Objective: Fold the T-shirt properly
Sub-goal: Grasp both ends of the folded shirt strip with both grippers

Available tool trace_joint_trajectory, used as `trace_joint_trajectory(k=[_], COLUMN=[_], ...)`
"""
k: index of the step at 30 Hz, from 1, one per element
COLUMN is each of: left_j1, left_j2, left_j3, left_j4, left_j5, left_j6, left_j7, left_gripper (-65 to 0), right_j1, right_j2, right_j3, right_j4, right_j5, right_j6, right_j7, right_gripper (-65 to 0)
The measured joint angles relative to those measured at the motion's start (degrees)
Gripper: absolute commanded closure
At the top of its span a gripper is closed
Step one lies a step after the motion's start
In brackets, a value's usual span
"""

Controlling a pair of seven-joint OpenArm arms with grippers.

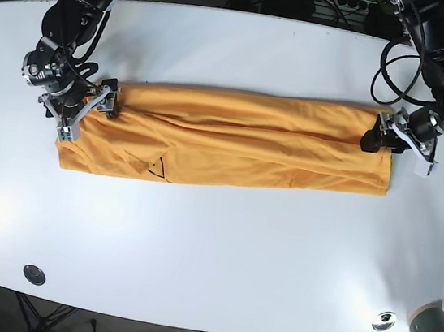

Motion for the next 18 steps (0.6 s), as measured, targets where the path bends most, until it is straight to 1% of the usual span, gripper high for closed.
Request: trace_joint_trajectory(k=[2, 6, 7, 10, 12, 15, 18], left_j1=[0.0, -0.3, -0.5, -1.2, -1.6, -2.2, -2.2], left_j2=[0.3, 0.5, 0.5, 0.4, 0.3, 0.2, 0.2], left_j3=[-0.1, 0.1, 0.1, 0.1, 0.1, 0.1, 0.2], left_j4=[0.0, -0.9, -2.0, -5.7, -7.7, -9.2, -9.3], left_j5=[0.2, -0.1, -0.4, -2.2, -2.7, -3.1, -3.4], left_j6=[0.0, 0.0, 0.0, -0.3, -0.1, 1.3, 1.6], left_j7=[0.1, -0.2, -0.8, -5.0, -6.6, -7.3, -7.9], left_gripper=[-41.0, -40.4, -40.3, -40.3, -40.3, -40.3, -40.3], right_j1=[0.0, -0.1, -0.1, -0.1, -0.1, -0.1, -0.2], right_j2=[0.0, 0.0, 0.0, 0.0, 0.0, 0.0, 0.0], right_j3=[0.0, 0.0, 0.0, 0.0, 0.0, 0.0, 0.0], right_j4=[0.0, 0.0, 0.0, 0.0, 0.0, 0.0, 0.0], right_j5=[0.0, 0.0, 0.0, 0.0, 0.0, 0.1, 0.0], right_j6=[0.02, 0.02, 0.02, 0.02, 0.02, 0.02, 0.02], right_j7=[0.0, 0.3, 0.3, 0.3, 0.3, 0.3, 0.3], right_gripper=[-48.8, -48.8, -48.8, -48.8, -48.8, -48.8, -48.8])
